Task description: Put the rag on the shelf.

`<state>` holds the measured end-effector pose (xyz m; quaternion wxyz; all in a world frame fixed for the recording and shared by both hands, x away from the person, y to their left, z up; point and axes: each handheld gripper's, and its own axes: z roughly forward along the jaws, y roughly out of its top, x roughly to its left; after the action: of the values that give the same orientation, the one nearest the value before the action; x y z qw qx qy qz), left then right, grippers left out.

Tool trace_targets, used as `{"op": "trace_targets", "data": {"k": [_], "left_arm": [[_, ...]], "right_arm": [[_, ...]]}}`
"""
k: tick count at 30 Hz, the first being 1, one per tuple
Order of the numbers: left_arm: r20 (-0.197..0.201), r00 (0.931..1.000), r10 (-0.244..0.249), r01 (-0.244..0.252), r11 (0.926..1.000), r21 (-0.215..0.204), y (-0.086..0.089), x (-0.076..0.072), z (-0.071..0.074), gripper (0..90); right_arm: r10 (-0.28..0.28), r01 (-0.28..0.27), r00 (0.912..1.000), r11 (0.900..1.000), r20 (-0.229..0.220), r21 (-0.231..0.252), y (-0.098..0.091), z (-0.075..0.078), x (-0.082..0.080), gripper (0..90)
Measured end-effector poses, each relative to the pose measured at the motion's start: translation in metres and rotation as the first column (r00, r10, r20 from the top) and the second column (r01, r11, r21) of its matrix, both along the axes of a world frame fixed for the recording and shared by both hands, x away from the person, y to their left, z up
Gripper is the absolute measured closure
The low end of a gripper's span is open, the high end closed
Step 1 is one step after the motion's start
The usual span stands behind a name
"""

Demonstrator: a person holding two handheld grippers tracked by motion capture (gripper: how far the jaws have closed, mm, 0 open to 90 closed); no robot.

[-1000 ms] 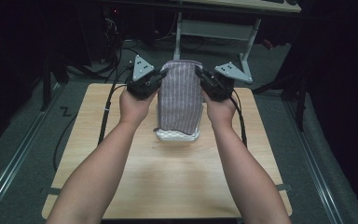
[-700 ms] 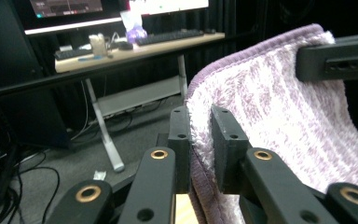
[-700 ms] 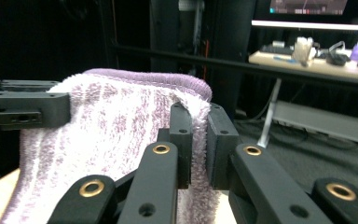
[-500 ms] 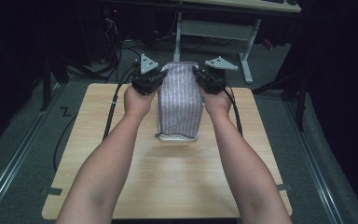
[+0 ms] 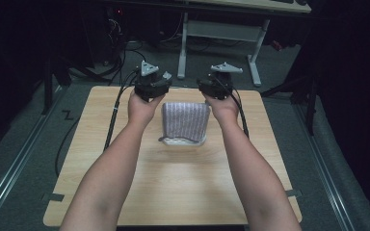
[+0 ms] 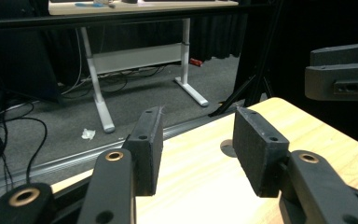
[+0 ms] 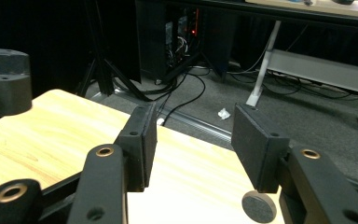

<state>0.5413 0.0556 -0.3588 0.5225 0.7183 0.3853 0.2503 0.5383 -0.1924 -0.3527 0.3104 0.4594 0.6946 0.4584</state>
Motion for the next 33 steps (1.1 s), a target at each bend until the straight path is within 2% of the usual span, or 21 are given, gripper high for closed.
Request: {"op": "trace_targets", "data": {"k": [6,9,16,19,22,25,27,29,33], "left_arm": [[0.009,0.9999,-0.010,0.010,0.9998,-0.018,0.004,-0.015,0.001,52.9],[0.011,0.9999,-0.006,0.006,1.0000,-0.006,0.004,-0.021,0.001,52.9],[0.030,0.9995,-0.010,0.011,0.9998,-0.014,0.009,-0.032,0.006,52.2],[0.012,0.9998,-0.017,0.018,0.9994,-0.031,0.012,-0.036,0.007,51.4],[0.016,0.9994,-0.031,0.032,0.9975,-0.063,0.015,-0.043,0.007,50.0],[-0.007,0.9994,-0.035,0.035,0.9965,-0.076,0.019,-0.050,0.006,48.3],[-0.001,0.9992,-0.040,0.039,0.9957,-0.084,0.022,-0.059,0.002,46.4],[0.006,0.9996,-0.029,0.029,0.9972,-0.069,0.025,-0.067,-0.001,45.5],[-0.004,0.9993,-0.038,0.038,0.9980,-0.051,0.035,-0.083,-0.007,43.5]], "right_arm": [[0.028,-0.028,0.9996,0.9994,-0.008,-0.021,0.000,-0.002,-0.013,51.9],[0.025,-0.025,0.9997,0.9994,-0.001,-0.023,-0.001,-0.003,-0.018,52.4],[0.038,-0.038,0.9993,0.9990,0.007,-0.023,-0.003,-0.002,-0.029,52.3],[0.046,-0.046,0.9989,0.9988,0.009,-0.020,-0.003,-0.001,-0.035,52.5],[0.063,-0.062,0.9979,0.9978,0.017,-0.022,-0.003,0.000,-0.044,54.1],[0.080,-0.079,0.9964,0.9964,0.027,-0.030,-0.007,0.002,-0.054,53.1],[0.083,-0.083,0.9962,0.9965,0.026,-0.007,-0.011,0.003,-0.061,53.7],[0.086,-0.087,0.9957,0.9960,0.036,0.023,-0.016,0.003,-0.070,54.3],[0.066,-0.068,0.9967,0.9965,0.048,0.048,-0.025,0.001,-0.086,56.6]]}}
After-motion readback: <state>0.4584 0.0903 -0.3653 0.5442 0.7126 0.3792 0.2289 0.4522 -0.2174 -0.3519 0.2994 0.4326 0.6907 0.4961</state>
